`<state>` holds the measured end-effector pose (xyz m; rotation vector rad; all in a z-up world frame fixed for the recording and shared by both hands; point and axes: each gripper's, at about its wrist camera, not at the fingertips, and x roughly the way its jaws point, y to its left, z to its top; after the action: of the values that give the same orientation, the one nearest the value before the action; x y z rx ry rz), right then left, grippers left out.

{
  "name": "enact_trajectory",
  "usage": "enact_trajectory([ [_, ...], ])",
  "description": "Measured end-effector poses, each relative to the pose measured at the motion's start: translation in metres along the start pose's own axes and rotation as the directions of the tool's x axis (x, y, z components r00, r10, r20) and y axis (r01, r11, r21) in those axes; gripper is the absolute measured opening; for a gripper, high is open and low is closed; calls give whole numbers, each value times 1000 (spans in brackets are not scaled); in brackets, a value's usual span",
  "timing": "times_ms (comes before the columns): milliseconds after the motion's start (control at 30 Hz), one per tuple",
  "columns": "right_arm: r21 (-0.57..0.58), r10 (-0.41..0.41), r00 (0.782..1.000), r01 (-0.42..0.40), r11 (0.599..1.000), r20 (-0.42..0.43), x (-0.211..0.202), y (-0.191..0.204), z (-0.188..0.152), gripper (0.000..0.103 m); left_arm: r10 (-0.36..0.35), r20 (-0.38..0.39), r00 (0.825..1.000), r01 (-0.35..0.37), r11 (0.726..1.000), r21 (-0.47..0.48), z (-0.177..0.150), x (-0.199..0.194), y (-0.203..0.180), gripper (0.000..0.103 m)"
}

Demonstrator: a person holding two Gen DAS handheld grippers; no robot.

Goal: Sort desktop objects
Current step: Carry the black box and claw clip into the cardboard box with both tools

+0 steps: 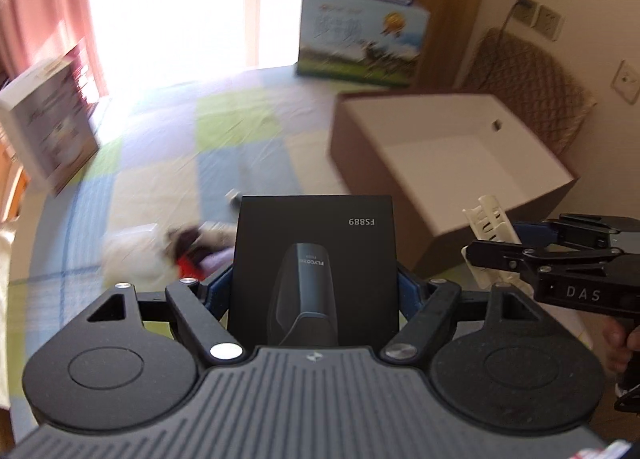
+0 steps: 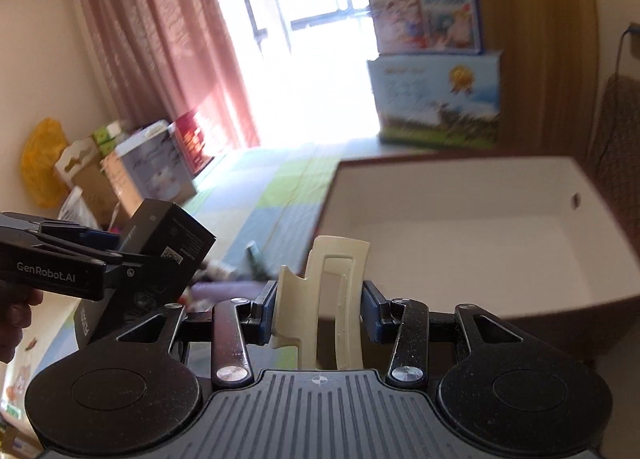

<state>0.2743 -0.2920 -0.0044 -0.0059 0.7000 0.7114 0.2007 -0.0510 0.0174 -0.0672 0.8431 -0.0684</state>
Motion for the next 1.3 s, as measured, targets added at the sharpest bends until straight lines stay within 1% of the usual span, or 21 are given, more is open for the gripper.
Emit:
enact_trajectory([
  [100, -18, -54, 998, 54, 998, 35, -5, -29, 16, 40, -46, 36, 998, 45, 999, 16, 29, 12, -28, 75],
  [200, -32, -101, 994, 103, 994, 50, -2, -59, 29, 40, -76, 51, 996, 74, 997, 32, 55, 31, -57, 76],
  [267, -34, -121, 992, 122, 992, 49, 4, -78, 37, 40, -88, 42, 995, 87, 996, 34, 72, 49, -74, 76],
  [367, -45, -128, 991, 129, 991, 32, 19, -106, 45, 40, -93, 27, 995, 92, 996, 18, 93, 79, -95, 76],
  [433, -53, -133, 991, 133, 990, 5, 32, -120, 48, 40, -88, 16, 996, 88, 996, -3, 101, 97, -105, 76],
  [567, -68, -145, 987, 141, 988, -73, 59, -144, 46, 40, -49, -37, 998, 46, 997, -62, 116, 141, -122, 76],
  [667, -87, -161, 976, 149, 985, -147, 78, -156, 40, 40, -20, -99, 995, 10, 995, -101, 117, 172, -129, 76],
  [767, -97, -152, 963, 133, 986, -221, 94, -164, 33, 40, 6, -165, 986, -24, 994, -105, 112, 199, -137, 76],
  [833, -105, -141, 951, 116, 988, -274, 104, -167, 29, 40, 27, -217, 976, -51, 993, -107, 105, 216, -141, 76],
  [933, -129, -154, 927, 116, 985, -341, 116, -169, 24, 40, 55, -270, 961, -90, 989, -121, 97, 235, -141, 76],
  [1033, -145, -151, 913, 102, 984, -380, 124, -170, 21, 40, 81, -295, 952, -116, 988, -105, 92, 247, -144, 76],
  [1167, -153, -136, 905, 80, 985, -403, 129, -170, 17, 40, 87, -327, 941, -123, 988, -92, 90, 258, -145, 76],
  [1267, -151, -131, 901, 74, 986, -414, 131, -171, 16, 41, 82, -340, 937, -118, 989, -87, 89, 259, -144, 76],
  [1300, -145, -128, 901, 73, 987, -414, 131, -172, 15, 41, 77, -339, 938, -112, 990, -88, 90, 259, -143, 76],
])
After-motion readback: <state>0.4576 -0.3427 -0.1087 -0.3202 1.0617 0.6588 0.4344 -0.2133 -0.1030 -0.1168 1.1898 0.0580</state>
